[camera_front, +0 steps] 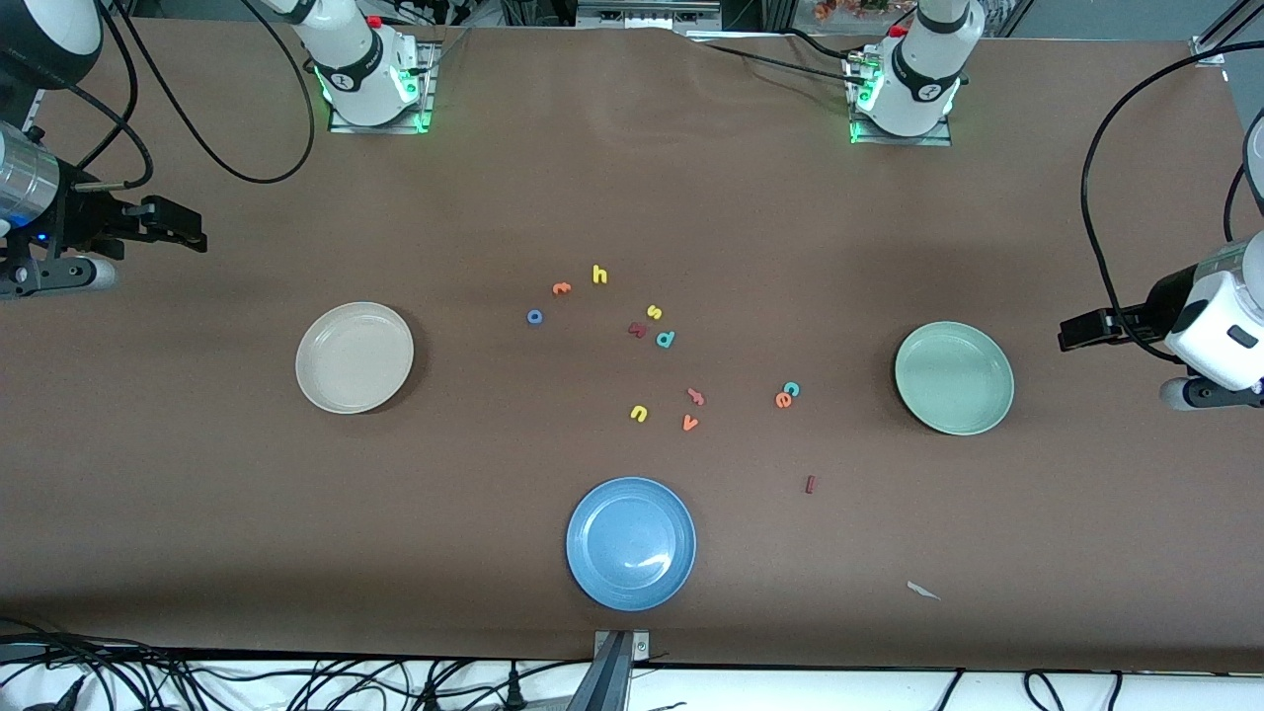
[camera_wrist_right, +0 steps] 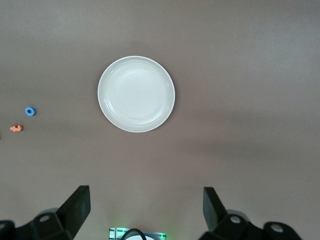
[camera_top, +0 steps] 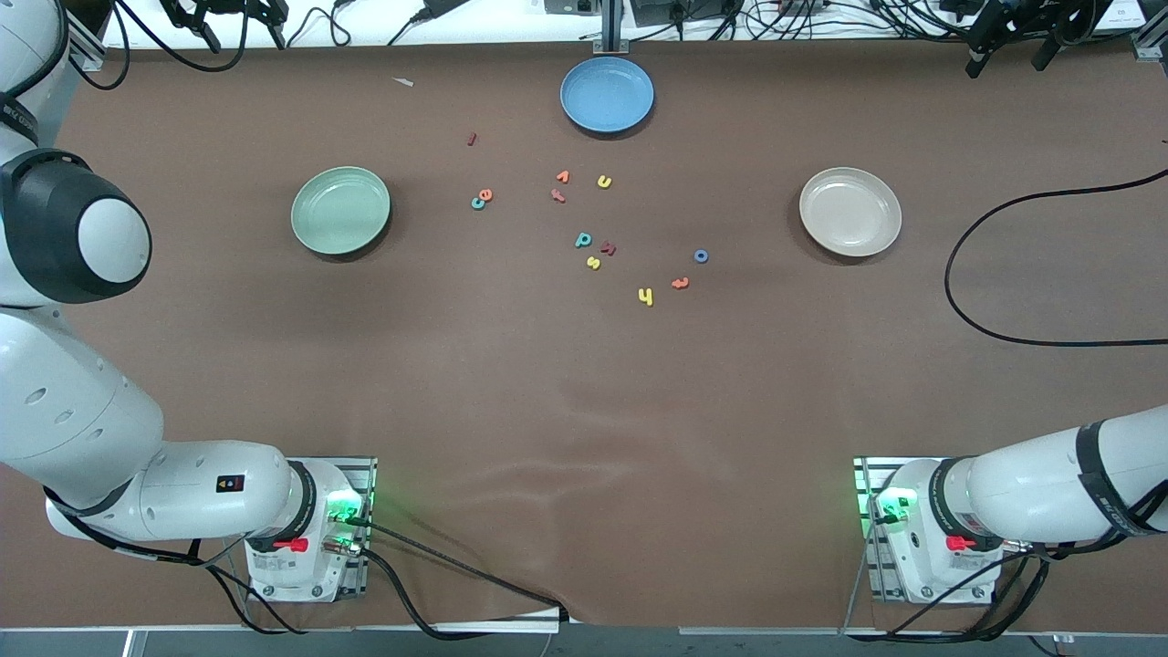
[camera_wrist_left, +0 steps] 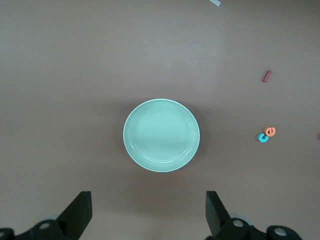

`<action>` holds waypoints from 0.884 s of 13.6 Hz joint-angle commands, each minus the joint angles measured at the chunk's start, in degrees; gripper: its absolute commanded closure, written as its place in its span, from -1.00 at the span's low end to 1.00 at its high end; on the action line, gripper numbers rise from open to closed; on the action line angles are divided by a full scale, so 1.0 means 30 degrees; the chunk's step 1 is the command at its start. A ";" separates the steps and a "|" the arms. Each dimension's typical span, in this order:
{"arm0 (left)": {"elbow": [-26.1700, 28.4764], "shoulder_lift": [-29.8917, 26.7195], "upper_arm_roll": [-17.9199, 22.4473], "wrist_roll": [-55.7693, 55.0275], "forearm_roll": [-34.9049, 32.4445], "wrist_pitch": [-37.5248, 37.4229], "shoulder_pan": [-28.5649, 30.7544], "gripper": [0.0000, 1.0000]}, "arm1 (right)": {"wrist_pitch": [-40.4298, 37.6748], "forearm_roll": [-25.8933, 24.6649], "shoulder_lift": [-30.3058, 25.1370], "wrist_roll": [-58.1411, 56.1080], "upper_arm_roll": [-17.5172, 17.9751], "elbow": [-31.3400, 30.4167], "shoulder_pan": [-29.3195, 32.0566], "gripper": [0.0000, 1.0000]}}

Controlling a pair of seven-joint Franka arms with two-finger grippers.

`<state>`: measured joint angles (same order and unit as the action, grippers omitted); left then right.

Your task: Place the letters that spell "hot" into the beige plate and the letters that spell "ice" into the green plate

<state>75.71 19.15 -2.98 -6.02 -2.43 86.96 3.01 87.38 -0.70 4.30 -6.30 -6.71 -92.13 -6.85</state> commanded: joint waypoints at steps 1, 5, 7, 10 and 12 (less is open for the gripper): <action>0.0486 -0.0350 0.0057 0.0337 0.0575 0.0018 0.0021 -1.00 | -0.0210 -0.0059 0.0265 0.0256 -0.0107 0.0533 -0.0030 -1.00; 0.0486 -0.0350 0.0057 0.0337 0.0575 0.0018 0.0021 -1.00 | -0.0034 -0.0030 0.0265 0.0227 -0.0107 0.0563 -0.0001 -1.00; 0.0486 -0.0350 0.0057 0.0337 0.0575 0.0018 0.0021 -1.00 | -0.0034 -0.0030 0.0294 0.0255 -0.0107 0.0563 -0.0030 -1.00; 0.0515 -0.0350 0.0057 0.0337 0.0575 0.0018 -0.0008 -1.00 | -0.0034 -0.0030 0.0295 0.0256 -0.0107 0.0562 0.0028 -1.00; 0.0515 -0.0350 0.0057 0.0337 0.0575 0.0018 0.0021 -1.00 | -0.0034 -0.0030 0.0295 0.0227 -0.0107 0.0533 0.0028 -1.00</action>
